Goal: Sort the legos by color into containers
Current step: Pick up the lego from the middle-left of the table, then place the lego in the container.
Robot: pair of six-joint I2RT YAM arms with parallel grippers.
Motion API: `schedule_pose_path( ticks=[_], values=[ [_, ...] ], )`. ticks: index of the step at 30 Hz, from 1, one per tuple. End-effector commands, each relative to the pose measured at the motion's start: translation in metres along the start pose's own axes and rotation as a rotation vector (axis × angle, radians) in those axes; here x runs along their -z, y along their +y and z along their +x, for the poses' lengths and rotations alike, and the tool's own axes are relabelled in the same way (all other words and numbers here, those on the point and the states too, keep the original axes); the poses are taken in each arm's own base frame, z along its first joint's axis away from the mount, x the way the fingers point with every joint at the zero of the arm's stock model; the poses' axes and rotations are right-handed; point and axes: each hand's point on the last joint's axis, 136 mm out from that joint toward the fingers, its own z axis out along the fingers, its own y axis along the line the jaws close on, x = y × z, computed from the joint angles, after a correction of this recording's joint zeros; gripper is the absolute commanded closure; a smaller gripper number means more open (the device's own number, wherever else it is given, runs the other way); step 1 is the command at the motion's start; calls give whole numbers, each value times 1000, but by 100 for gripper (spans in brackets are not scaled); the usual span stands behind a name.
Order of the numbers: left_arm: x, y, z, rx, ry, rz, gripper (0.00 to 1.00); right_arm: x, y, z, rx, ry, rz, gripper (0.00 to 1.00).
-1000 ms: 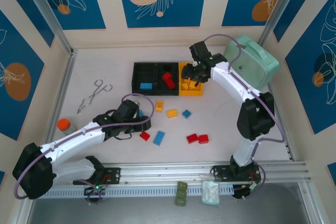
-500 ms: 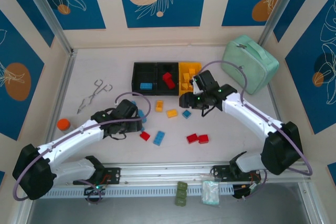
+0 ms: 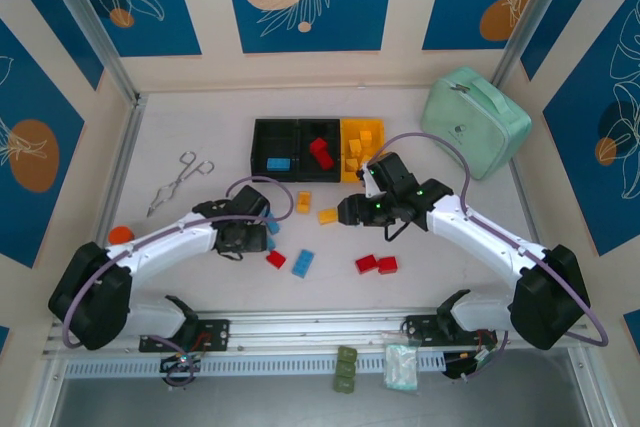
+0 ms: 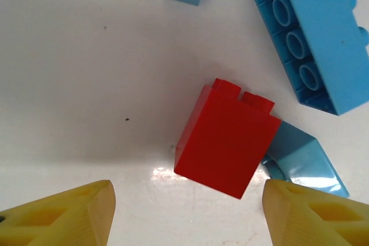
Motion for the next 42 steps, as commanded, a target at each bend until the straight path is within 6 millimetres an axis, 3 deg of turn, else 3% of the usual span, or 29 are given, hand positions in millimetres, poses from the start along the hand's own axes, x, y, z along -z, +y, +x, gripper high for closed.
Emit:
schedule_pose_path(
  ticks=[1, 15, 21, 26, 32, 42],
  values=[
    [1, -3, -15, -22, -26, -7, 32, 2, 8, 4, 1, 5, -39, 42],
    [-26, -5, -29, -46, -8, -22, 38, 2, 8, 6, -10, 3, -41, 42],
    [-30, -10, -31, -48, 7, -6, 55, 2, 7, 7, -20, 5, -34, 42],
    [-20, -10, -32, -43, -4, 11, 69, 1, 8, 8, -21, 7, -39, 42],
    [4, -17, -40, -47, -38, 56, 75, 1, 15, 7, -7, 8, -61, 42],
    [37, -65, -91, -77, -110, 186, 78, 6, 14, 11, -15, -9, -67, 42]
  ],
)
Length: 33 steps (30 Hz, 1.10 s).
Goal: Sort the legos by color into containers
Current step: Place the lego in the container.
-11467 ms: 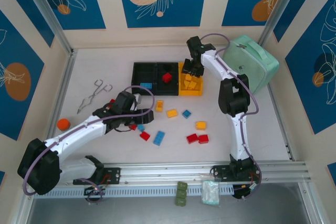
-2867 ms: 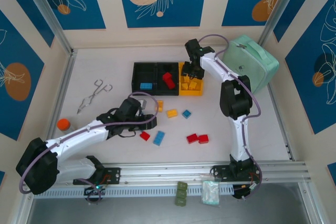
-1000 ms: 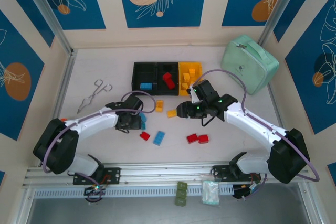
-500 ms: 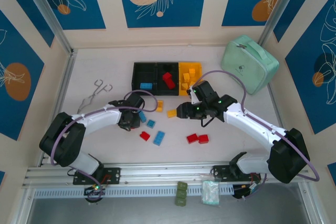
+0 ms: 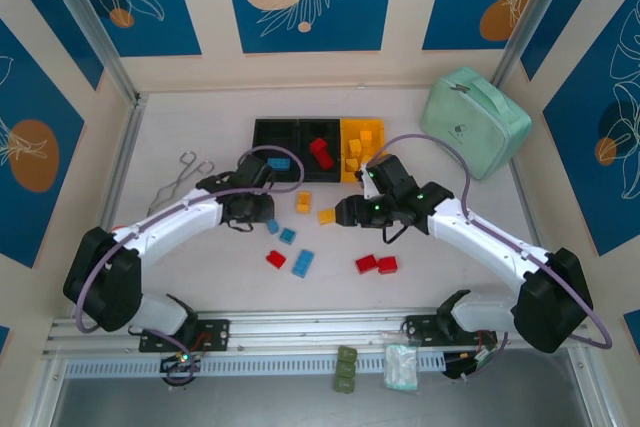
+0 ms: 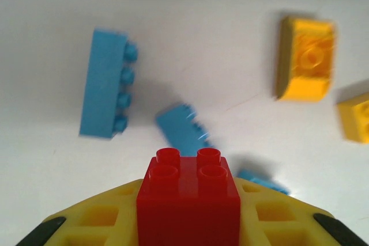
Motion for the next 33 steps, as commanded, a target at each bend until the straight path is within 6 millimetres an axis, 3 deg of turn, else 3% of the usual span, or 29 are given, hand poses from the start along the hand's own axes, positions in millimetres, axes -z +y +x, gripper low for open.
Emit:
schedule_pose_path(
  ticks=[1, 9, 18, 24, 33],
  values=[
    [3, -22, -19, -34, 4, 52, 78, 3, 3, 8, -9, 7, -26, 42],
    [-6, -68, -57, -90, -10, 104, 78, 10, -7, 14, -36, -13, -14, 42],
    [-28, -101, -97, -133, -16, 111, 78, 11, -17, 18, -72, -23, -6, 42],
    [-51, -113, -118, -158, -11, 79, 78, 12, -19, 20, -84, -26, -5, 42],
    [-78, -118, -129, -179, 13, 29, 76, 15, -21, 20, -92, -34, 4, 42]
  ],
)
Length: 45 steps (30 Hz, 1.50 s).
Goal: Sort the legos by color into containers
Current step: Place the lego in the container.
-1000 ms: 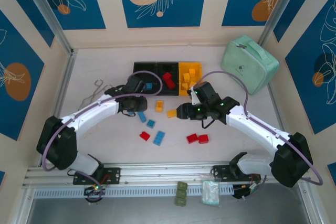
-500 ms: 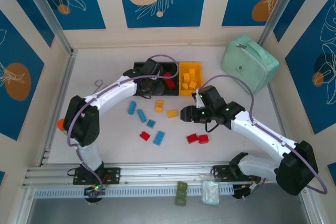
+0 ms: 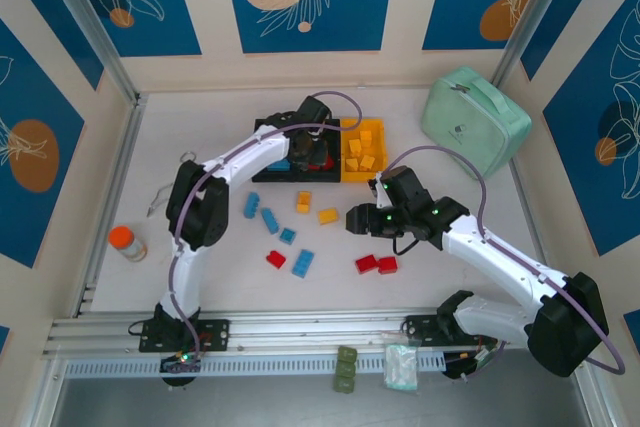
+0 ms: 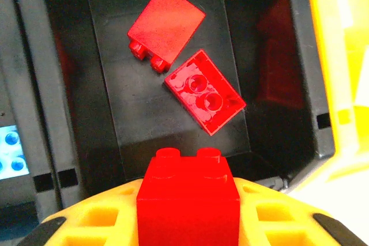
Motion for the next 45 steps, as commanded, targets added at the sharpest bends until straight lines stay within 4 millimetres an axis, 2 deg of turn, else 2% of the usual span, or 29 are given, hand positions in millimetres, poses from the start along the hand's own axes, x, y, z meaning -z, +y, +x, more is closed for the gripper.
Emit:
schedule_pose_path(
  ticks=[1, 5, 10, 17, 27, 30, 37, 45],
  values=[
    [-1, 2, 2, -35, 22, -38, 75, 3, -3, 2, -21, 0, 3, 42],
    [-8, 5, 4, -41, 35, -59, 65, 3, -2, 2, -21, 2, 0, 42],
    [-5, 3, 1, -48, 25, -62, 51, 5, -2, 2, -21, 1, 1, 42],
    [18, -7, -4, -58, -11, -35, 50, 8, -3, 2, -19, -9, 6, 42],
    [61, -18, 9, -63, -60, 60, 48, 11, -7, 0, -33, -19, 31, 42],
    [73, -18, 17, -59, -70, 87, 47, 10, -9, -1, -45, -15, 44, 41],
    [88, -9, 51, -33, -65, 138, 46, 4, -21, -3, -121, 2, 125, 38],
    [101, 14, 110, 22, -57, 192, 44, -17, -40, -14, -249, 42, 253, 33]
  ],
)
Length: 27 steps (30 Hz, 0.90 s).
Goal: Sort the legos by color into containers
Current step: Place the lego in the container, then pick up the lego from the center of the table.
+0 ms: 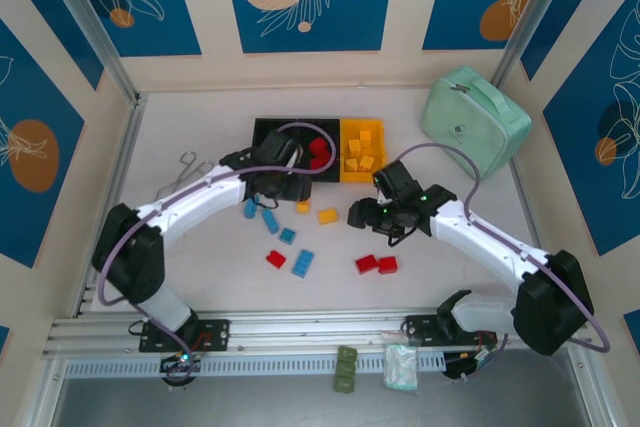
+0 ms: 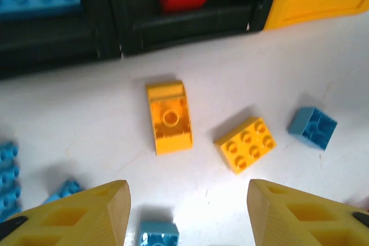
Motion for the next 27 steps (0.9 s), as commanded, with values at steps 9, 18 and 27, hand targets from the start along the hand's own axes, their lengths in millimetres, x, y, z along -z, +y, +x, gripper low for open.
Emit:
schedule_pose_path(
  ticks=[9, 18, 27],
  values=[
    [30, 25, 64, 113, -45, 50, 43, -36, -9, -23, -142, 62, 145, 33],
    [25, 37, 84, 142, -33, 36, 42, -66, -19, -37, -223, 80, 227, 34],
    [18, 38, 91, 158, -19, 42, 42, -90, -21, -45, -241, 94, 255, 38]
  ],
)
